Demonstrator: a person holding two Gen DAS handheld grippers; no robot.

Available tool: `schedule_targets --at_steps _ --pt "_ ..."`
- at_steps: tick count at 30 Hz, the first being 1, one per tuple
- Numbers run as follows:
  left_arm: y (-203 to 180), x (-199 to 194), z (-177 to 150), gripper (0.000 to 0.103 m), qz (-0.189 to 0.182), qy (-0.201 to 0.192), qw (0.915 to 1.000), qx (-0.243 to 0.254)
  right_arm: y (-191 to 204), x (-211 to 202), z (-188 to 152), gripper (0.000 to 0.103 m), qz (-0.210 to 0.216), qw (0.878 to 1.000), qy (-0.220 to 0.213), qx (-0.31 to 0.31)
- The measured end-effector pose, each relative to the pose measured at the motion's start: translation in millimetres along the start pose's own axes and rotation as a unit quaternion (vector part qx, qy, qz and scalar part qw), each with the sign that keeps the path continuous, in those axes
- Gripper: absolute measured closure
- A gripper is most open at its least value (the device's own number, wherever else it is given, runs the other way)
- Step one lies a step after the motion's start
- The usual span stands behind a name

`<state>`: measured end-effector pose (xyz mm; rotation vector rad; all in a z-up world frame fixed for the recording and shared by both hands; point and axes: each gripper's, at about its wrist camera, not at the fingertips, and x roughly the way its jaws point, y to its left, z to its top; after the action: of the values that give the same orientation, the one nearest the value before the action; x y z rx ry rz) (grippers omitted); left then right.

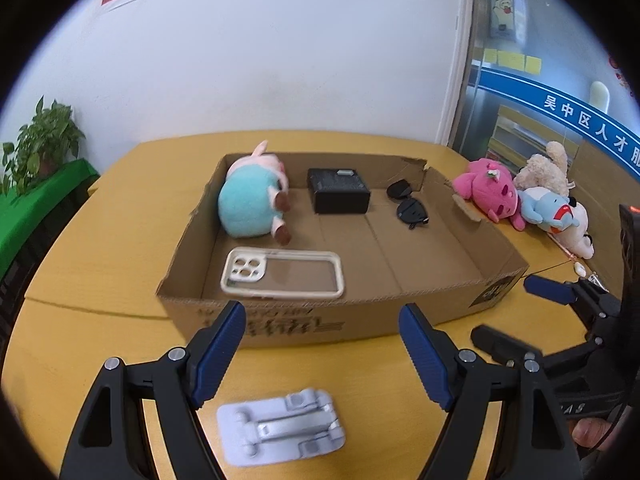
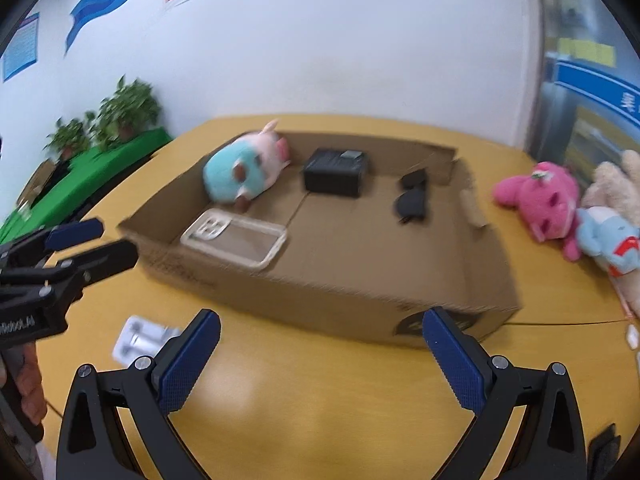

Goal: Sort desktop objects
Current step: 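Move the left tool to the white phone stand and grasp it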

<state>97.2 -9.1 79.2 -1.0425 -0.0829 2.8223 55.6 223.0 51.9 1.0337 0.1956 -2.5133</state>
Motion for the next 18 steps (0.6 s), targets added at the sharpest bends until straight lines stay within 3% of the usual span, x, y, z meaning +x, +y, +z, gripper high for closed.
schedule_targets --at_steps 6,11,18 --pt "44 18 -43 0.024 0.013 0.069 0.9970 -0.033 46 50 -29 0.000 0.081 0.994 0.076 -0.016" --pt "63 27 -73 0.024 0.013 0.101 0.9937 -0.046 78 75 -45 0.001 0.107 0.988 0.109 -0.035" --pt "74 46 -88 0.025 0.007 0.130 0.9906 -0.043 100 90 -55 0.002 0.111 0.986 0.115 -0.055"
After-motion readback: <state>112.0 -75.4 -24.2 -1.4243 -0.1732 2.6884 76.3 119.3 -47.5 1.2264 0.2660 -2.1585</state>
